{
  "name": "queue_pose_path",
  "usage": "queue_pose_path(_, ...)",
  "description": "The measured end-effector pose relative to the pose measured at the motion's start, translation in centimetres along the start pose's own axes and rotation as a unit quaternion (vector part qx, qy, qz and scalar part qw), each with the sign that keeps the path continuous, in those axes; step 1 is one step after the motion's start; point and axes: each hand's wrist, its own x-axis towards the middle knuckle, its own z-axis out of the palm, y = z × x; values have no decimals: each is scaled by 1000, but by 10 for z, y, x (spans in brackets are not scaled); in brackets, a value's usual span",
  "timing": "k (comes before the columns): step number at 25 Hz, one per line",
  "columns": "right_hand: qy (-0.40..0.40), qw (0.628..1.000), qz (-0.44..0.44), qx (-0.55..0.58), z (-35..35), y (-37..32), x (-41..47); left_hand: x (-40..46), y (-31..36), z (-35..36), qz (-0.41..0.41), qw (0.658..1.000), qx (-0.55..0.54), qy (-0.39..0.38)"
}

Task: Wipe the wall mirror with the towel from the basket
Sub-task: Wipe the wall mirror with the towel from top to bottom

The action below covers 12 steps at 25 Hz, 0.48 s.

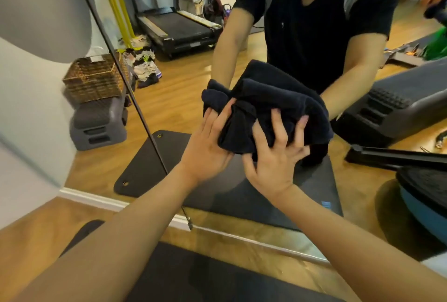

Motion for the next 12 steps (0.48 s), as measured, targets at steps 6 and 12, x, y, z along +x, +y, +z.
queue_pose_path(6, -57, 998, -31, 4, 47, -80, 5, -40, -82, -46, -116, 986, 102, -71)
queue_pose_path(12, -102, 991, -81, -16, 78, -119, -4, -80, -103, -55, -70, 962, 259, -54)
